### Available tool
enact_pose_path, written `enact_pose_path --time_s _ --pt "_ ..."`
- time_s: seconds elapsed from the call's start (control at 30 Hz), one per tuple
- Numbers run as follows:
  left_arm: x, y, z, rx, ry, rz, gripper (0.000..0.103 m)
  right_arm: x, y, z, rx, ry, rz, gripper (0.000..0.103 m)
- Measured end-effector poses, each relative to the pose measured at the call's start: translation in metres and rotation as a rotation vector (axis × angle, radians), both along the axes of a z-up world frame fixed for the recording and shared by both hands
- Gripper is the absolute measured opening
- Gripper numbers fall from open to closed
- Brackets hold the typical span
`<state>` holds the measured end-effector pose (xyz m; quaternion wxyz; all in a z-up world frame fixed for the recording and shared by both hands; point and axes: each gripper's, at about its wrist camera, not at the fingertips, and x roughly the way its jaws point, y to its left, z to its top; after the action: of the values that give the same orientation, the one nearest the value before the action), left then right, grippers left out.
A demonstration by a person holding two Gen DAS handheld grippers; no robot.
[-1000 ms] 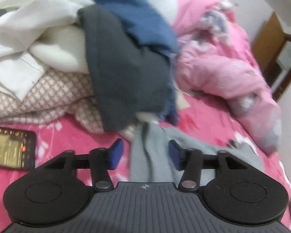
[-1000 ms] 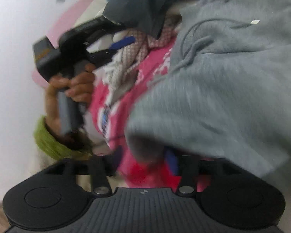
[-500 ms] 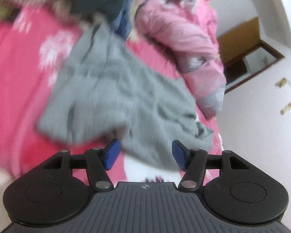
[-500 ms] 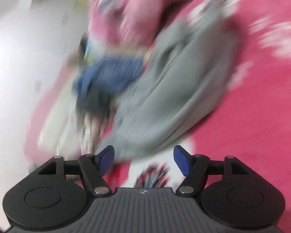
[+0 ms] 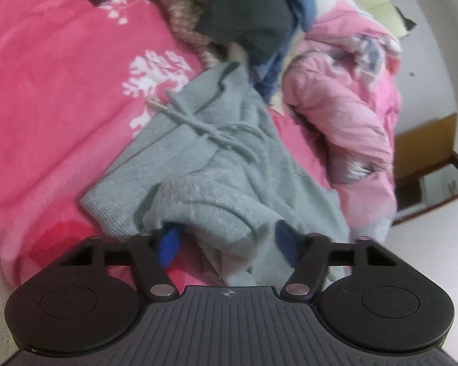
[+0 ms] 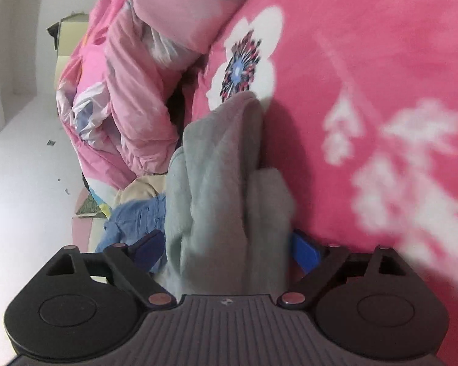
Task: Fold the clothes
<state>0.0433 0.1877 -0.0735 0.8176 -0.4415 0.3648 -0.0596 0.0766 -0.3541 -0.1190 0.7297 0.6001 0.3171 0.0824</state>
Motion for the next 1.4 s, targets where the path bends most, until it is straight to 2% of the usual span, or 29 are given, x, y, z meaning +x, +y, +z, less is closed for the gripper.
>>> enact_pose_path --time_s 0.03,0.07,0.1,0.13,0.17,0.2,0.27,0.33,0.4,0.47,0.53,0.6,0.63,0.67,0.7,0.73,0.77,0.83,0.87,0.9,0.93,0.97,1.03,1.1,1.2,1.27,1.33,1.37,1.4 --pt "0.003 -0.003 -0.002 0.021 0.010 0.014 0.032 0.014 0.002 -0.003 0.019 -0.008 0.025 0.092" --pt "0.004 -0.004 -0.003 0.039 0.018 0.027 0.025 0.028 0.005 -0.004 0.033 -0.014 0.049 0.086" --pt "0.005 -0.006 -0.003 0.058 0.020 0.037 0.018 0.038 0.008 -0.004 0.025 -0.009 0.071 0.064" --pt "0.005 -0.008 0.000 0.078 0.006 0.039 0.014 0.045 0.012 -0.001 0.005 -0.002 0.085 0.045" --pt "0.005 -0.010 0.004 0.099 -0.008 0.041 0.013 0.046 0.016 0.005 -0.018 0.007 0.083 0.021" --pt "0.004 -0.012 0.008 0.118 -0.028 0.043 0.011 0.046 0.019 0.011 -0.042 0.007 0.074 0.017" --pt "-0.004 -0.014 0.025 0.145 -0.120 0.035 0.010 0.025 0.017 0.040 -0.121 -0.085 0.011 0.013" --pt "-0.014 -0.013 0.040 0.144 -0.202 0.015 0.010 -0.011 0.015 0.070 -0.193 -0.182 -0.025 0.013" --pt "-0.023 -0.012 0.049 0.155 -0.235 -0.010 0.010 -0.050 0.014 0.092 -0.251 -0.251 -0.041 0.013" --pt "-0.030 -0.008 0.046 0.157 -0.216 -0.034 0.010 -0.077 0.020 0.089 -0.322 -0.205 -0.023 0.013" --pt "-0.035 -0.001 0.030 0.132 -0.145 -0.055 0.010 -0.101 0.024 0.084 -0.393 -0.145 0.002 0.015" --pt "-0.040 0.004 0.012 0.105 -0.094 -0.071 0.010 -0.107 0.022 0.059 -0.431 0.049 0.065 0.027" --pt "-0.043 0.007 0.004 0.094 -0.076 -0.077 0.010 -0.112 0.016 0.049 -0.414 0.114 0.070 0.033" --pt "-0.046 0.009 0.000 0.087 -0.079 -0.083 0.010 -0.119 0.009 0.042 -0.389 0.164 0.064 0.039" --pt "-0.048 0.011 -0.002 0.076 -0.091 -0.091 0.011 -0.127 0.000 0.046 -0.343 0.164 0.027 0.050" --pt "-0.050 0.014 -0.003 0.060 -0.108 -0.095 0.014 -0.136 -0.008 0.052 -0.315 0.164 -0.013 0.054" --pt "-0.051 0.017 -0.004 0.043 -0.122 -0.099 0.015 -0.145 -0.014 0.066 -0.351 0.162 -0.068 0.057" --pt "-0.051 0.020 -0.007 0.015 -0.132 -0.111 0.026 -0.161 -0.022 0.104 -0.492 0.124 -0.192 0.058" --pt "-0.051 0.021 -0.009 0.003 -0.135 -0.118 0.029 -0.163 -0.023 0.123 -0.556 0.102 -0.237 0.059" --pt "-0.050 0.022 -0.010 -0.012 -0.137 -0.124 0.031 -0.163 -0.022 0.142 -0.616 0.077 -0.270 0.059" --pt "-0.049 0.022 -0.013 -0.032 -0.136 -0.127 0.034 -0.156 -0.015 0.156 -0.664 0.040 -0.257 0.059" --pt "-0.049 0.024 -0.016 -0.059 -0.134 -0.125 0.034 -0.143 -0.001 0.167 -0.702 0.003 -0.210 0.059" --pt "-0.050 0.029 -0.023 -0.127 -0.131 -0.110 0.038 -0.107 0.043 0.181 -0.750 -0.072 -0.040 0.059" --pt "-0.053 0.036 -0.028 -0.211 -0.131 -0.089 0.048 -0.065 0.100 0.183 -0.771 -0.140 0.160 0.058" --pt "-0.058 0.046 -0.034 -0.340 -0.133 -0.049 0.060 -0.014 0.178 0.180 -0.775 -0.211 0.386 0.058" --pt "-0.057 0.052 -0.039 -0.408 -0.115 -0.029 0.062 0.018 0.221 0.176 -0.777 -0.260 0.507 0.058" --pt "-0.054 0.055 -0.042 -0.439 -0.092 -0.009 0.061 0.058 0.258 0.172 -0.792 -0.289 0.595 0.058" --pt "-0.052 0.054 -0.043 -0.440 -0.074 0.010 0.061 0.081 0.273 0.168 -0.782 -0.264 0.632 0.058" --pt "-0.051 0.053 -0.043 -0.429 -0.055 0.036 0.055 0.104 0.288 0.164 -0.772 -0.240 0.668 0.058"
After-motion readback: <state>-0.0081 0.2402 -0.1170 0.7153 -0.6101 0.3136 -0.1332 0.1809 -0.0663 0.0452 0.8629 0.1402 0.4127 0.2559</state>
